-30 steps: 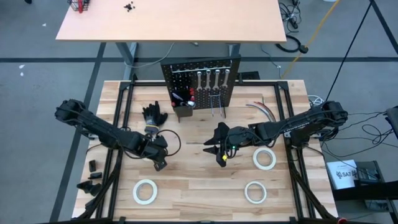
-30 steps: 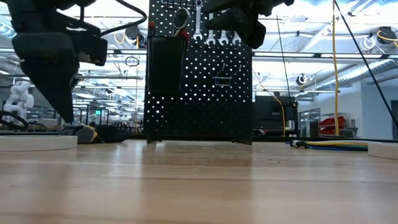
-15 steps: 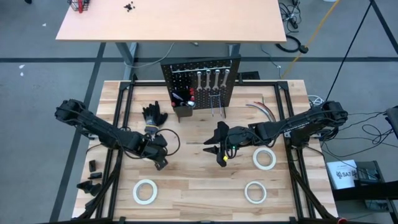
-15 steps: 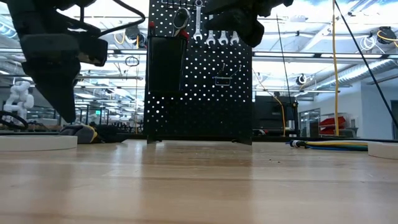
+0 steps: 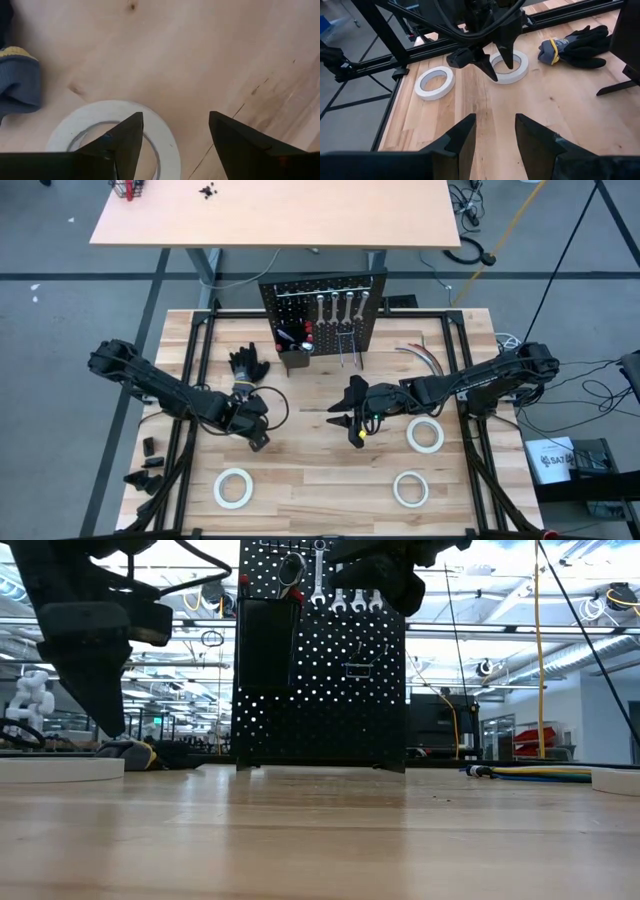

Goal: Hang tools onto peg board
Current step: Hang the white tape on the peg board

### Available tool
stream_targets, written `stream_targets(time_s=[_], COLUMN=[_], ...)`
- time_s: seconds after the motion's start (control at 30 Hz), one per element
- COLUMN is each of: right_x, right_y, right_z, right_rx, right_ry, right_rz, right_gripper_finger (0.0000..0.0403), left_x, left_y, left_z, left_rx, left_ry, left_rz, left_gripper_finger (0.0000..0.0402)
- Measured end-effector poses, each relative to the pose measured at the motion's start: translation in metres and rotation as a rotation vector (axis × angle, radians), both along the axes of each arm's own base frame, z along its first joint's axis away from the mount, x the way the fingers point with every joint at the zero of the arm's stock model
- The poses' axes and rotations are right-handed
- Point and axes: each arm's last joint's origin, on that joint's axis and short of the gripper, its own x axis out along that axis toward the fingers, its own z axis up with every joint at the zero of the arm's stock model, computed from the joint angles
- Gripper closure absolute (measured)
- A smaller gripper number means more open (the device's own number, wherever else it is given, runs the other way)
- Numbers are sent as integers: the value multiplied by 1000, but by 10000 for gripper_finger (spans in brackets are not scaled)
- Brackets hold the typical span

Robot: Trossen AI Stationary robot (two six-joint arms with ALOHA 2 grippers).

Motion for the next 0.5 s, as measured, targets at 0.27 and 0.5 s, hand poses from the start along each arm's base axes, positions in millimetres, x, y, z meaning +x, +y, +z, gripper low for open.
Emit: stream_targets(time_s=[0.27,0.5], right_x=[0,-1], right_y=[0,3], right_z=[0,0], right_rx=[15,44], right_ry=[1,5], right_rz=[-6,-4], right_gripper_finger=[271,271], left_x=[-1,-14], left_y=[-2,2], left_z=[-1,-20], left_rx=[-43,-79], left_ry=[22,85], left_rz=[-16,23], left_gripper_finger=[171,171])
